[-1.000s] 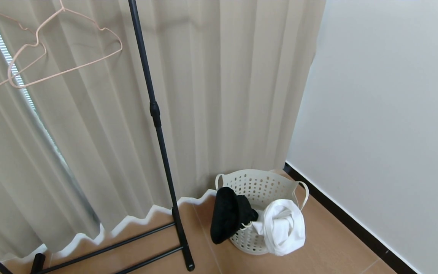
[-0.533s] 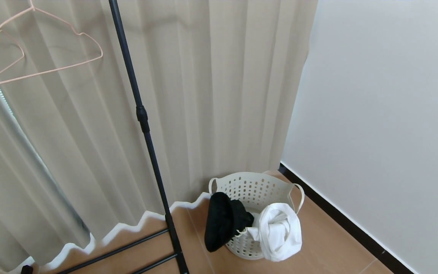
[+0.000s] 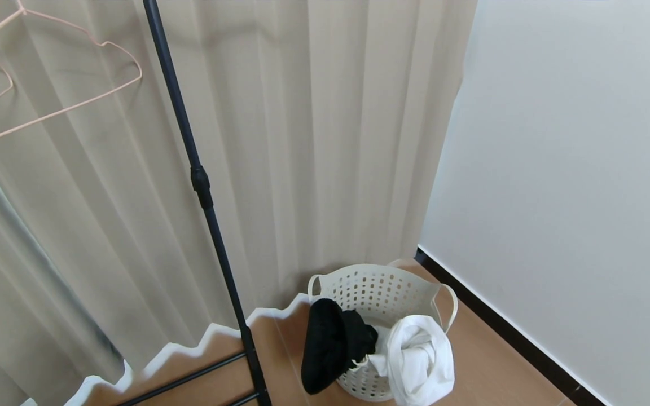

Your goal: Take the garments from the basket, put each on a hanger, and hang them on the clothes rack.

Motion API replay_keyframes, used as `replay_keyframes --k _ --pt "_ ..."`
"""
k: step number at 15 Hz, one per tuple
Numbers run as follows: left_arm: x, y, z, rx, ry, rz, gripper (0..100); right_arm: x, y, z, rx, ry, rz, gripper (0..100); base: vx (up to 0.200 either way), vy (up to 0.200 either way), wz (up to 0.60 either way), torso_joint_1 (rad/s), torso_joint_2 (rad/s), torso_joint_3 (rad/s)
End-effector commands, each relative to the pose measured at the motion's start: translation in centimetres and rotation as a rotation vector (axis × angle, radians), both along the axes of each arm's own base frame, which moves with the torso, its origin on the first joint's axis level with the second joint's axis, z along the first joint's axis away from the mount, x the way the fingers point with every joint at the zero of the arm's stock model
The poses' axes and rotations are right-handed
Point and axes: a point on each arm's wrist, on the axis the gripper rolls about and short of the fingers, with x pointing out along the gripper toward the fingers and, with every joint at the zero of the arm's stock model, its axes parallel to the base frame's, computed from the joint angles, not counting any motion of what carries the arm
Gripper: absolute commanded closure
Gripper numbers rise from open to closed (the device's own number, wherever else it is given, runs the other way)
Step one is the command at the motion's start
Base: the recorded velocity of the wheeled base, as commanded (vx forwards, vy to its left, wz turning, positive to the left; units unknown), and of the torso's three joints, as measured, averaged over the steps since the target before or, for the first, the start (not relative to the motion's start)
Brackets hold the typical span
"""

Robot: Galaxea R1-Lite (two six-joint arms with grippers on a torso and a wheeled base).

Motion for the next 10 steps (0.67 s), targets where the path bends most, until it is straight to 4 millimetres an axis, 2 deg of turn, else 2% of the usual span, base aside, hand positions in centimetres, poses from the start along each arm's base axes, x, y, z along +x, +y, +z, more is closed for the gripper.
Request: replay_keyframes --k 1,10 --pt "0.01 0.00 0.01 -0.002 0.000 0.002 0 0.00 0.00 0.01 -0.001 -0.001 0.001 0 0.000 0.000 0.00 0.000 0.00 0.000" --pt "0.01 0.00 0.01 -0.006 0.000 0.002 0 -0.01 0.00 0.02 -0.001 -0.003 0.001 0 0.000 0.000 0.00 0.000 0.00 0.000"
